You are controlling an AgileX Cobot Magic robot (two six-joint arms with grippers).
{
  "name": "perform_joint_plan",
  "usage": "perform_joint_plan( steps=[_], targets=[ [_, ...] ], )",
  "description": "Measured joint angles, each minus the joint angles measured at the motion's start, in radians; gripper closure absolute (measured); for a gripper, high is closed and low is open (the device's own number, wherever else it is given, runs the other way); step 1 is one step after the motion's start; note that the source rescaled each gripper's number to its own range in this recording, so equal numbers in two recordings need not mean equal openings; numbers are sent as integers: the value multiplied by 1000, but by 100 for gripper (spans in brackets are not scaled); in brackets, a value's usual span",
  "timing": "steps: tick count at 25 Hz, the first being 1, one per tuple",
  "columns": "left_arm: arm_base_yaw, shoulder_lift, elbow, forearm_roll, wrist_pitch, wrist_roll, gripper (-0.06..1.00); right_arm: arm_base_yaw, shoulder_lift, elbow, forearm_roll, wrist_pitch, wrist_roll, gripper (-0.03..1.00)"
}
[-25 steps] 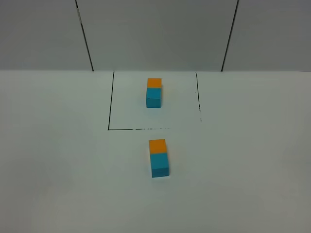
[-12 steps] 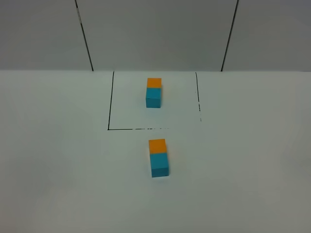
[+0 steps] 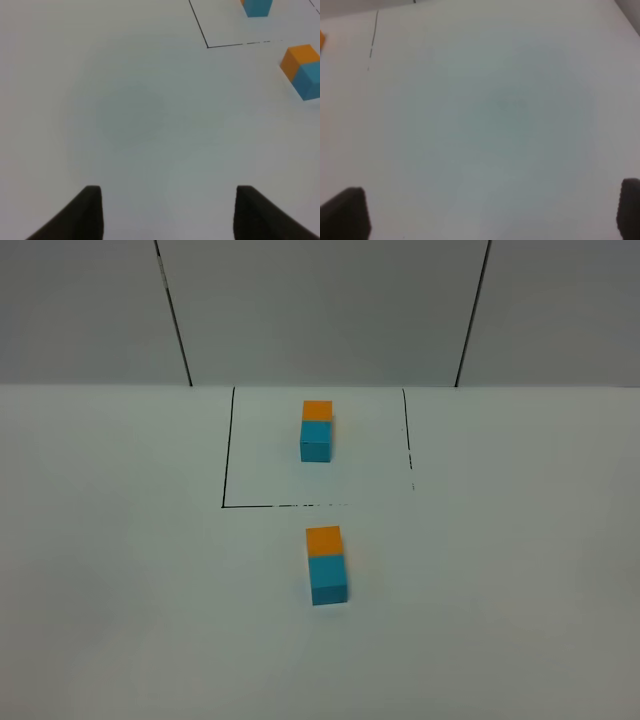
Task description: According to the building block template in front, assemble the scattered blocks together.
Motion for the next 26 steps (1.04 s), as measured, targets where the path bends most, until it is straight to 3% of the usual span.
perform_joint_plan(
  steps=[26],
  targets=[
    [0,0,0,0,0,0,71,0,0,0,0,0,0,-2]
  ],
)
